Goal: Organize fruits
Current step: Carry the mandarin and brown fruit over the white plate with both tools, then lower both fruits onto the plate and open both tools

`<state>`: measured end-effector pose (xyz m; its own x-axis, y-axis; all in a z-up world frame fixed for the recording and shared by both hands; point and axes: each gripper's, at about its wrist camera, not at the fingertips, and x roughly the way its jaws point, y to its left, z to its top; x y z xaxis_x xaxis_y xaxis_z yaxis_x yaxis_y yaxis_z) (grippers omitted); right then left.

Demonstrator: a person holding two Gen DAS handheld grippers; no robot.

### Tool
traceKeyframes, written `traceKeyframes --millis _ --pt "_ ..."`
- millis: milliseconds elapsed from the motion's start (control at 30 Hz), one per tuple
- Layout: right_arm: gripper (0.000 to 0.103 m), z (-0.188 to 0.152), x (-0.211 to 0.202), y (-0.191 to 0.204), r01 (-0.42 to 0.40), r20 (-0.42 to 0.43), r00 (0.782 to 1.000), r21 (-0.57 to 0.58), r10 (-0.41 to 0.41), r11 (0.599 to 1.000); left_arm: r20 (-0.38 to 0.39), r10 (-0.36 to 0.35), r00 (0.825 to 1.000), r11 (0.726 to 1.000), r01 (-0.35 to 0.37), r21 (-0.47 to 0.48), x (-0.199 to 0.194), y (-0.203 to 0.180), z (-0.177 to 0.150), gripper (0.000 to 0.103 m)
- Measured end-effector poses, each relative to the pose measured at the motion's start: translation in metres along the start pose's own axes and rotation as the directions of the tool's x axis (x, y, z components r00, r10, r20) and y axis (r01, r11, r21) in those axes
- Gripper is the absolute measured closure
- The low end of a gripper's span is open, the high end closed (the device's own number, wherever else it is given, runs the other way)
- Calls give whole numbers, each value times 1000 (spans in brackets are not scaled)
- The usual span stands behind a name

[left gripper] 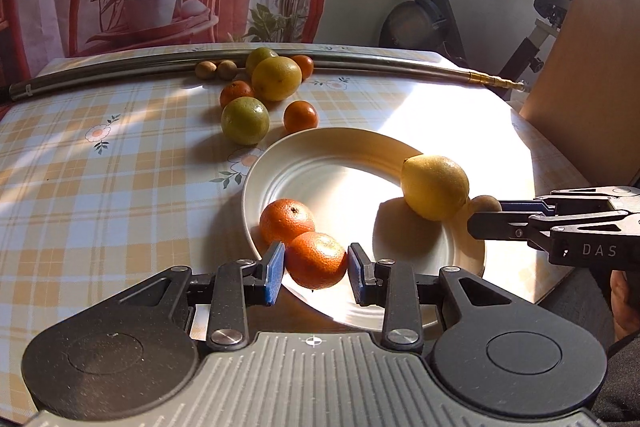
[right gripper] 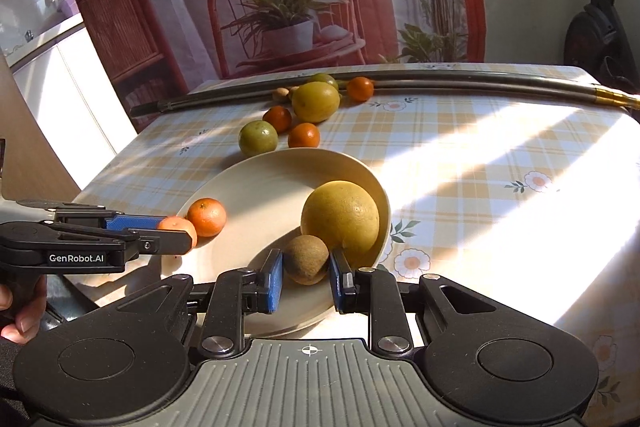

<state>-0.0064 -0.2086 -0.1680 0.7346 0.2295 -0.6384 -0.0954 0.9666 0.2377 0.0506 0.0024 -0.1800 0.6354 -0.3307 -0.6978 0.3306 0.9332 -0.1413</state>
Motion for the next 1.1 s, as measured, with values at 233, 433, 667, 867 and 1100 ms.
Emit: traceKeyframes --millis 233,433,667,867,1100 --pt "81 2 13 -7 32 -36 999 13 -32 999 3 15 1000 999 -15 35 7 -3 -2 67" --pt "81 5 24 -9 42 -47 998 -6 -42 999 15 48 999 997 -49 64 13 -5 2 67" --pt "81 4 34 -5 55 -48 997 -39 -57 998 37 65 997 994 -68 91 15 -8 -2 66" --pt "81 4 36 -2 64 -56 996 -58 -67 996 59 44 997 997 -48 60 10 -7 -5 63" --pt "81 3 37 -2 60 -57 996 -52 -63 997 91 20 996 999 -24 43 5 -9 -7 47"
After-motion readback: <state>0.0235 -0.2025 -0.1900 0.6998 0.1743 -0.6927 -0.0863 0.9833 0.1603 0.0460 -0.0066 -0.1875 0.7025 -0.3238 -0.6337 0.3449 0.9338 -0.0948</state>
